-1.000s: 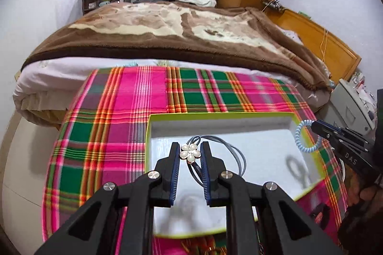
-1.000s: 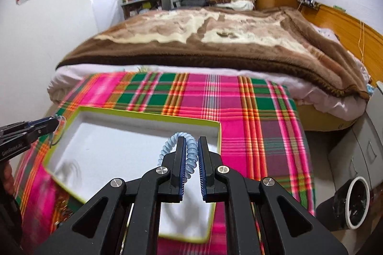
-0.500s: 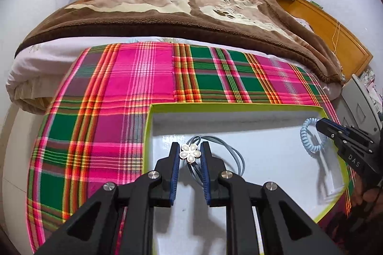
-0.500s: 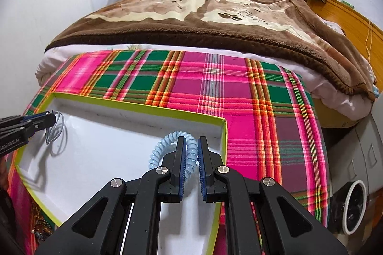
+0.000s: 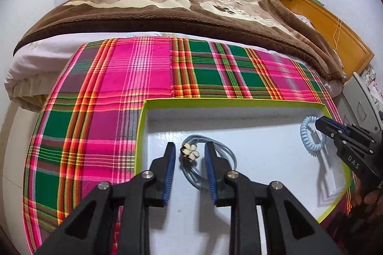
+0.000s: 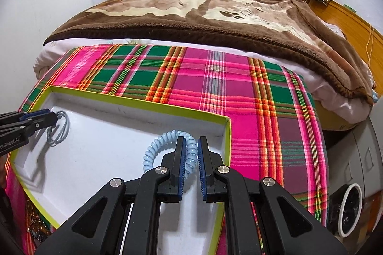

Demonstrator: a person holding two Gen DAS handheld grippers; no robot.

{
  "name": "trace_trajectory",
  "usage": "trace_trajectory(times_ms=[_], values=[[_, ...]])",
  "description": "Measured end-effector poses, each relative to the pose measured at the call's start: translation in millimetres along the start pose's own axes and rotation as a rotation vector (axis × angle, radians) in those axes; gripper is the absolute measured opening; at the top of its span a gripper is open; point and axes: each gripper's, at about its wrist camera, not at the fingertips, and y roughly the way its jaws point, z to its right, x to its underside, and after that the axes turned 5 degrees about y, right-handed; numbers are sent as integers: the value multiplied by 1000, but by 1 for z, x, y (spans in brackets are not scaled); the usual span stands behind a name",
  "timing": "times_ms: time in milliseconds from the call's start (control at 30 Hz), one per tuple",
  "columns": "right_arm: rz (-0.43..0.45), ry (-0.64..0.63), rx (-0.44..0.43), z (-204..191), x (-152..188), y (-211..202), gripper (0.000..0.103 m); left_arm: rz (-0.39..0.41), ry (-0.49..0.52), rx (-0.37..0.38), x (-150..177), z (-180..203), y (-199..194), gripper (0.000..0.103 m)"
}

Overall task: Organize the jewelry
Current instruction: 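Carry both held items into the white tray and open both grippers, then grasp the black band with the right gripper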

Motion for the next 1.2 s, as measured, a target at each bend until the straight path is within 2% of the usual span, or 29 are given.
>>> trace_trajectory(times_ms=[267,400,600,833,1200], values=[[3,31,-4,5,0,-1,19,-2,-6,4,0,3,-3,39],[18,40,-19,6,0,-7,38,17,-25,5,2,0,-13,44],[72,32,-57,5,6,-37,38,81,-38,43,10,0,-45,48],[126,49,-90,11,25,-82,38,115,-38,85,29,6,-78,50],[102,58,-76,25,74,-115,38,147,-41,94,69,11,-109,51]])
